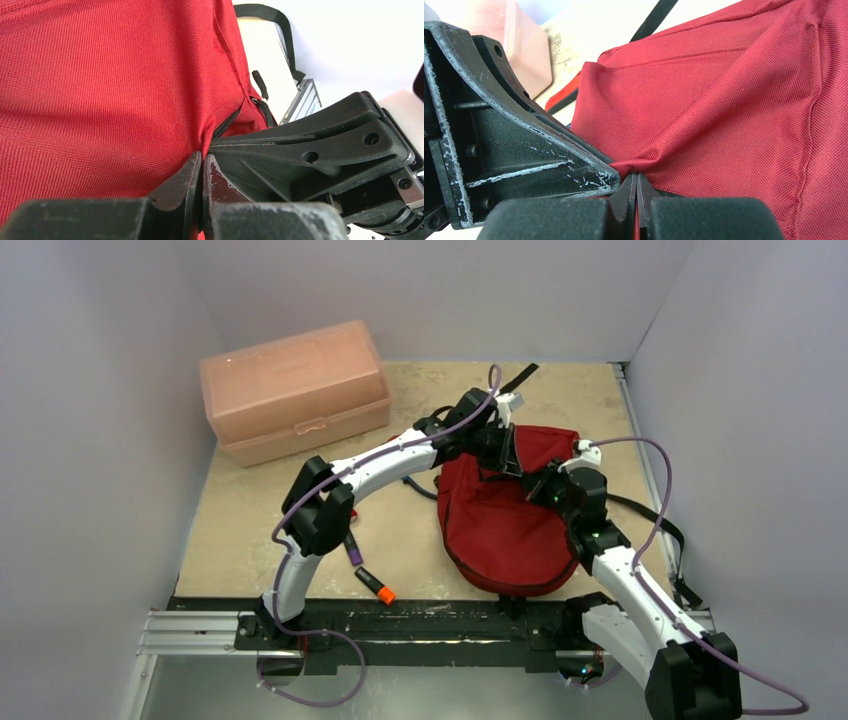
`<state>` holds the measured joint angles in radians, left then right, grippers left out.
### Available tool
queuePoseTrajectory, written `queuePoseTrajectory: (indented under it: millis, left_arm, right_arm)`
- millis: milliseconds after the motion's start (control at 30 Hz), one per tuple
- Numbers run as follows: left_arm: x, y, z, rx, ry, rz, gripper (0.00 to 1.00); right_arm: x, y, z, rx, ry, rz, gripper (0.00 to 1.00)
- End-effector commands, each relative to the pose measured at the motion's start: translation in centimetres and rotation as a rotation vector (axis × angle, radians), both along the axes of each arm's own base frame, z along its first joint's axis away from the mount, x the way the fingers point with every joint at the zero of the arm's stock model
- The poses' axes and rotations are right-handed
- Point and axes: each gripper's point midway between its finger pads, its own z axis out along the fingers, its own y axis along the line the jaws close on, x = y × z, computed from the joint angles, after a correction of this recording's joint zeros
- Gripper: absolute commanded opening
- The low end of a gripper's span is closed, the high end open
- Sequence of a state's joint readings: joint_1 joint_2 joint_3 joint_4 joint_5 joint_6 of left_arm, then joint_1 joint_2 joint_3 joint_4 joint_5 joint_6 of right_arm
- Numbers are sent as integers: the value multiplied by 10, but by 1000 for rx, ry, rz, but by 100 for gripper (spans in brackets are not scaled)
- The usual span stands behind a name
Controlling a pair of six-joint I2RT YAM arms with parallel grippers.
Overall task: Pack the student bag
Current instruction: Place the stationery in the student bag.
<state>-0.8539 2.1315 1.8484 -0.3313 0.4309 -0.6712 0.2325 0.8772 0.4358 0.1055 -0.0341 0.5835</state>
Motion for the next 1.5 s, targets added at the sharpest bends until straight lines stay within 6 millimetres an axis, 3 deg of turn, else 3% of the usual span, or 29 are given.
queuePoseTrajectory:
  millis: [0, 100, 333, 467, 600, 700, 933, 1133, 1300, 1467]
  left_arm:
    - [-19, -14, 64, -146, -37, -69, 0]
    - [-17, -13, 65, -140, -44, -64, 0]
    - [-12, -14, 66, -133, -57, -48, 0]
    - [-8, -13, 64, -116, -80, -38, 0]
    - [-9, -15, 63, -120, -70, -45, 0]
    - [-10, -13, 63, -118, -68, -45, 0]
    - [-16, -11, 64, -122, -60, -51, 0]
    - [-18, -10, 58, -107, -43, -45, 0]
    - [-18, -10, 51, -97, -26, -51, 0]
    - [-19, -7, 45, -83, -28, -49, 0]
  right_arm:
    - [-5, 7, -16, 16, 42, 30, 0]
    - [-7, 6, -26, 10, 71, 29, 0]
    - [-19, -7, -27, -10, 64, -26, 0]
    - [-31, -9, -17, 35, 38, -39, 0]
    - [-33, -17, -22, 26, 29, -86, 0]
    - [-23, -17, -19, 28, 3, -97, 0]
    - [13, -38, -18, -27, -63, -238, 0]
    - [35, -78, 20, -9, -282, -506, 0]
    - [71, -71, 21, 4, -272, -519, 0]
    - [81, -71, 8, 0, -240, -533, 0]
